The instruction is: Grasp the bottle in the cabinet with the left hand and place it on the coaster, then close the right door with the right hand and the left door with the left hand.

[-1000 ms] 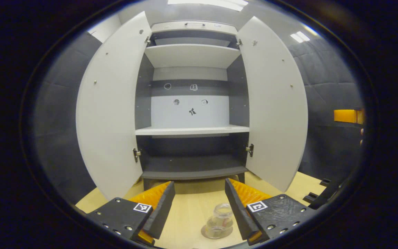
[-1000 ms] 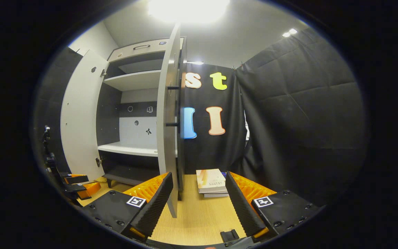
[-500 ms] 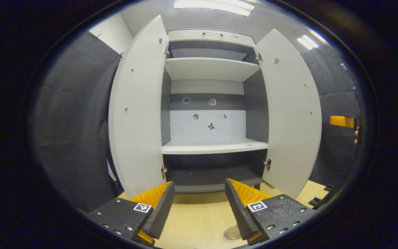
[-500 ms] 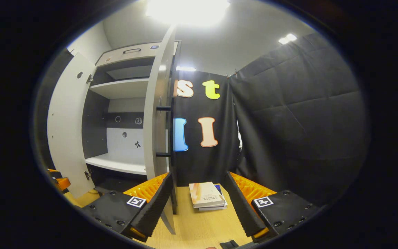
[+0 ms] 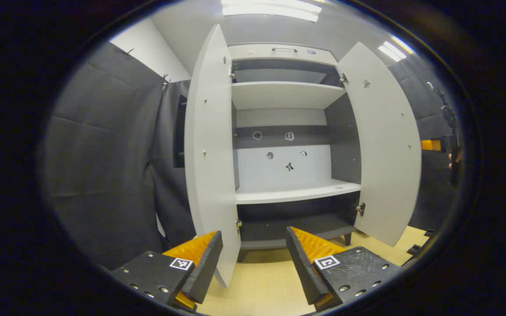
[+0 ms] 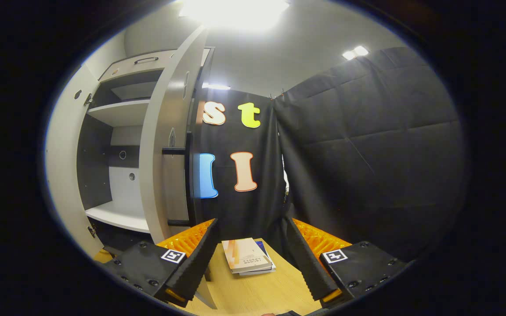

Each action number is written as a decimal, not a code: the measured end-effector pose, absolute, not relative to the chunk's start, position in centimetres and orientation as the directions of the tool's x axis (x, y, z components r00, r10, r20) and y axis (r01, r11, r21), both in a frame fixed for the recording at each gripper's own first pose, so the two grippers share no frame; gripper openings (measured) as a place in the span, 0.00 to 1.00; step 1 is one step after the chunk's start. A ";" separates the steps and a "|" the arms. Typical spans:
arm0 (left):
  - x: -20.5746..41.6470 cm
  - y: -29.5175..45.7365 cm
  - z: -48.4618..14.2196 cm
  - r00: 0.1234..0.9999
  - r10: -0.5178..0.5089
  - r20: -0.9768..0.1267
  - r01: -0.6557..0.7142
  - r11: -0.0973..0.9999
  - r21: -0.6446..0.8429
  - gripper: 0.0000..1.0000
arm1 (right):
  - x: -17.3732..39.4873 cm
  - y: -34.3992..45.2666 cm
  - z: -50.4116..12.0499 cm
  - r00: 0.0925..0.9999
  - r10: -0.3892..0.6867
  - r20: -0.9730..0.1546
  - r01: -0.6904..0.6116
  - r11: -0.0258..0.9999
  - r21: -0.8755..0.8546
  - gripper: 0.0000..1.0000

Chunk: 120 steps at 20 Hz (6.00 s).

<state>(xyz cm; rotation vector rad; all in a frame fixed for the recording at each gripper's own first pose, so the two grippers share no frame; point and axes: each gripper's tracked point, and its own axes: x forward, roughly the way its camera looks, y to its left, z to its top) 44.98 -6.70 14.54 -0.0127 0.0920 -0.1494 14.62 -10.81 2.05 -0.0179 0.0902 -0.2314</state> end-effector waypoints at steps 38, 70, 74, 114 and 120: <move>46.5 5.6 13.0 0.995 -0.041 -0.092 0.038 0.999 -0.036 0.84 | 14.7 -2.0 3.4 0.975 -0.218 -0.030 0.216 0.974 -0.069 0.95; 43.4 10.7 11.7 0.990 0.072 -0.123 -0.075 0.997 -0.018 0.84 | 19.7 9.8 0.2 0.995 0.049 -0.085 -0.050 0.999 -0.012 0.95; 43.3 10.7 12.2 0.990 0.072 -0.121 -0.075 0.997 -0.023 0.86 | 19.5 9.8 0.1 0.994 0.059 -0.091 -0.059 0.998 0.006 0.95; 57.3 11.5 26.0 0.997 0.073 0.002 -0.073 0.996 -0.043 0.85 | 5.3 -3.8 -6.3 0.975 -0.084 -0.207 0.098 0.993 0.058 0.95; 56.8 9.9 26.4 0.999 0.037 0.007 -0.036 0.996 -0.079 0.85 | 5.2 -4.2 -6.3 0.975 -0.077 -0.208 0.093 0.993 0.068 0.95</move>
